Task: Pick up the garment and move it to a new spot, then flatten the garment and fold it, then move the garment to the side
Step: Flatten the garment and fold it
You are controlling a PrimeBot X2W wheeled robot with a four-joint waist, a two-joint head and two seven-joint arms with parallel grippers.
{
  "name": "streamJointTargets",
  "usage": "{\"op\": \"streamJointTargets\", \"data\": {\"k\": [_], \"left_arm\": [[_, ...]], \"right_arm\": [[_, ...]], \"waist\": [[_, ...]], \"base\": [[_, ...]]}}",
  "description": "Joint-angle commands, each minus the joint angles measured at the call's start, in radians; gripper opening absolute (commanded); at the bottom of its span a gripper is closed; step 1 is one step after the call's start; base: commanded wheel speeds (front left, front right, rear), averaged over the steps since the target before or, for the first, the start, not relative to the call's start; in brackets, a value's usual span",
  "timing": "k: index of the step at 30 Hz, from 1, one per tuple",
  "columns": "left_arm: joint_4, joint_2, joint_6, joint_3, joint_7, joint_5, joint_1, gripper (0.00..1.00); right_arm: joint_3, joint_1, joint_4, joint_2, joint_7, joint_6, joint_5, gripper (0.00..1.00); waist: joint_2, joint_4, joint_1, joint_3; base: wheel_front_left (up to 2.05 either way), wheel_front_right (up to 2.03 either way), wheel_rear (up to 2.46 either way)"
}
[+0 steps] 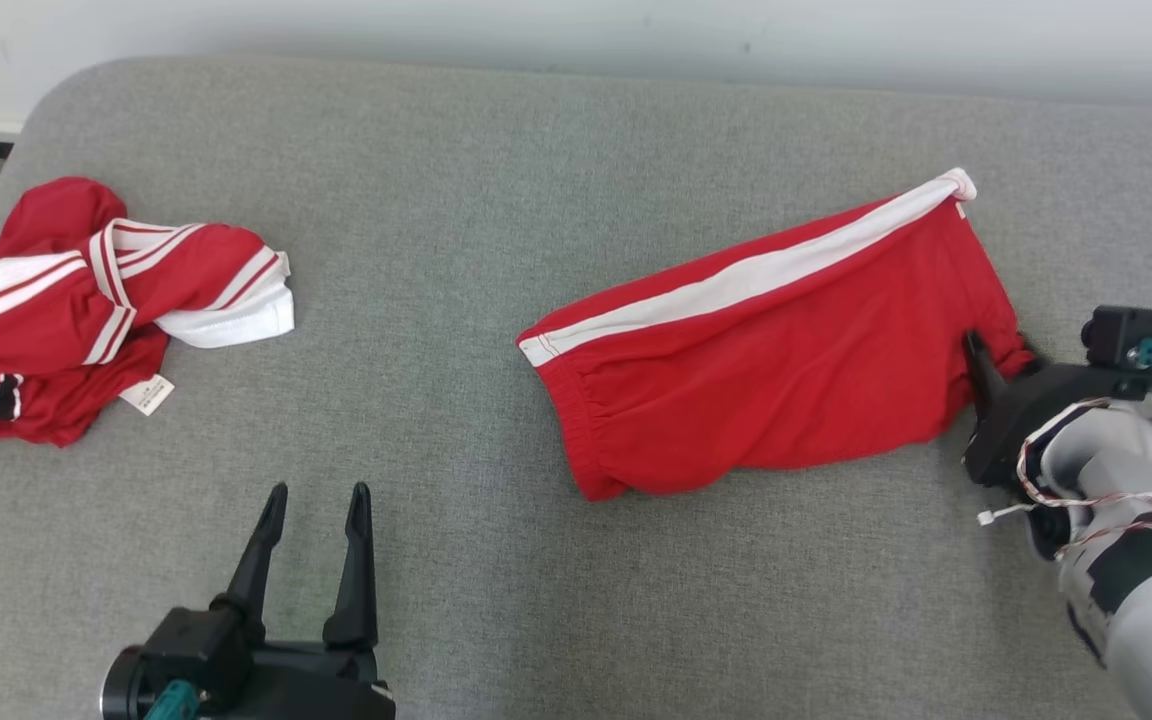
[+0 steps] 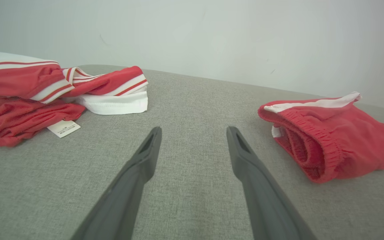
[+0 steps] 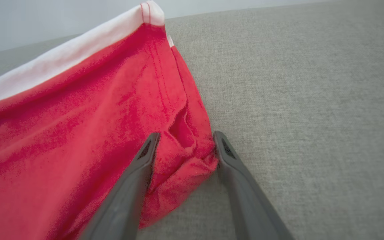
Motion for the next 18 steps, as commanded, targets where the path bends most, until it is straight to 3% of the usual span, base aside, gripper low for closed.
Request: {"op": "streamJointTargets", "data": {"k": [1, 10, 16, 17, 18], "left_arm": [[0.002, -0.002, 0.002, -0.001, -0.003, -0.005, 0.020, 1.00], [0.022, -0.002, 0.004, -0.007, -0.003, -0.012, 0.084, 1.00], [0.016, -0.002, 0.006, -0.003, -0.003, -0.012, 0.112, 1.00], [0.014, -0.002, 0.007, -0.001, -0.003, -0.013, 0.113, 1.00], [0.013, -0.002, 0.006, 0.000, -0.003, -0.015, 0.115, 1.00]], "right_arm": [[0.009, 0.035, -0.001, 0.017, -0.004, -0.002, 0.008, 0.00], [0.012, 0.166, -0.120, -0.043, -0.060, -0.003, 0.093, 0.00], [0.027, 0.274, -0.194, -0.100, -0.042, -0.003, 0.152, 0.00], [0.030, 0.281, -0.203, -0.108, -0.041, -0.003, 0.155, 0.33], [0.031, 0.281, -0.208, -0.116, -0.043, -0.003, 0.156, 0.87]], "waist": [[0.0000, -0.002, 0.0000, -0.014], [0.0000, -0.033, 0.0000, -0.100], [0.0000, -0.064, 0.0000, -0.120], [0.0000, -0.068, 0.0000, -0.120], [0.0000, -0.072, 0.0000, -0.118]], "base": [[0.00, 0.00, 0.00], [0.00, 0.00, 0.00], [0.00, 0.00, 0.00], [0.00, 0.00, 0.00], [0.00, 0.00, 0.00]]}}
